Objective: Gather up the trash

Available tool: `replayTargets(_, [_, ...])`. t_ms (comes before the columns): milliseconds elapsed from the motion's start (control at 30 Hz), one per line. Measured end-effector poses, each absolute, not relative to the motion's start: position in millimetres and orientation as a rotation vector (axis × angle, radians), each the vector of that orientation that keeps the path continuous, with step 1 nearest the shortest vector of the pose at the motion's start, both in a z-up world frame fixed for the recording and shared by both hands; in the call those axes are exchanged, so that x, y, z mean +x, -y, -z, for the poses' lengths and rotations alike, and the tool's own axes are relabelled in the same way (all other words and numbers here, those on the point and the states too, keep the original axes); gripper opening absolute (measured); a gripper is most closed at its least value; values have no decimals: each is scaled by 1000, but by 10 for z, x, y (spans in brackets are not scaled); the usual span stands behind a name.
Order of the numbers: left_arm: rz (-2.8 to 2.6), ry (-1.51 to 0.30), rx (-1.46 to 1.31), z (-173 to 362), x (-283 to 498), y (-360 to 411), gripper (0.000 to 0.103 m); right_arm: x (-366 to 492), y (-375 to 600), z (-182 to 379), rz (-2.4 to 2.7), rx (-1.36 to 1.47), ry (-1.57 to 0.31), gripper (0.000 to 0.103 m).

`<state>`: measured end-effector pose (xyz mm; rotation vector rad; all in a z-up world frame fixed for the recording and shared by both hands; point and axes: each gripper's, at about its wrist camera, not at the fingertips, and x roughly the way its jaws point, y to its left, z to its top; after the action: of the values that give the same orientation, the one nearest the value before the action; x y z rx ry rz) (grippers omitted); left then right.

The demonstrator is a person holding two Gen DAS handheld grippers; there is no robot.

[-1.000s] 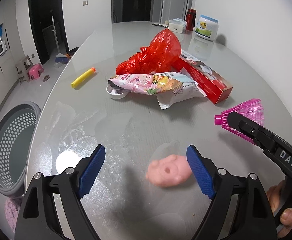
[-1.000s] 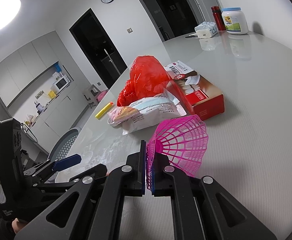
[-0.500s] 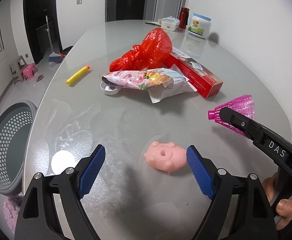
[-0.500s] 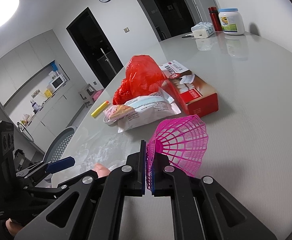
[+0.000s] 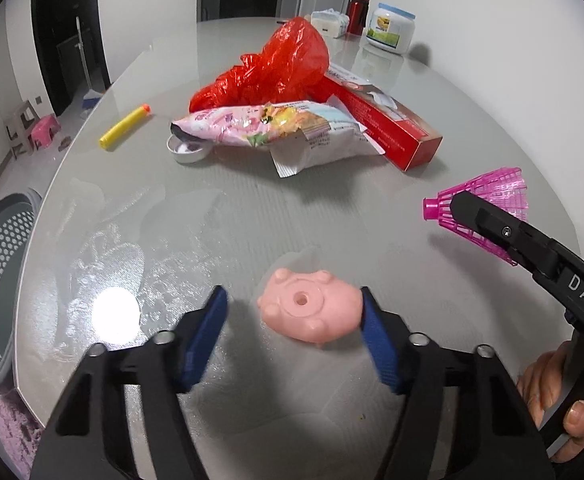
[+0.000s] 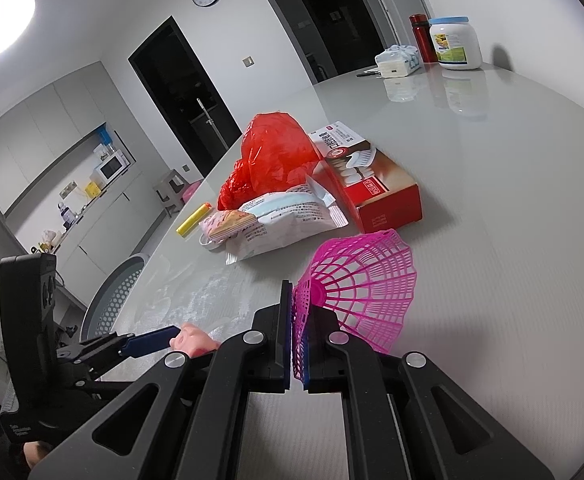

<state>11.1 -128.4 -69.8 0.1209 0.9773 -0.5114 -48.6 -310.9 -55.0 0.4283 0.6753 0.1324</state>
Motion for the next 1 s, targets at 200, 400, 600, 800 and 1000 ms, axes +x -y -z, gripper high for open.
replayTargets(200, [513, -977, 102, 683, 108, 1240, 49, -485, 3080, 543, -127, 415, -684, 4])
replayTargets(400, [457, -928, 74, 547, 128, 972, 49, -424, 2954, 487, -138, 398, -697, 4])
replayTargets(600, [378, -893, 44, 454, 247, 518, 49, -275, 2525, 363, -200, 338, -700, 4])
replayTargets(800, [266, -849, 33, 408, 377, -25, 49, 16, 1862, 299, -322, 274, -735, 4])
replayTargets(1000, [143, -829, 10, 406, 502, -652, 49, 372, 1176, 250, -467, 230, -774, 4])
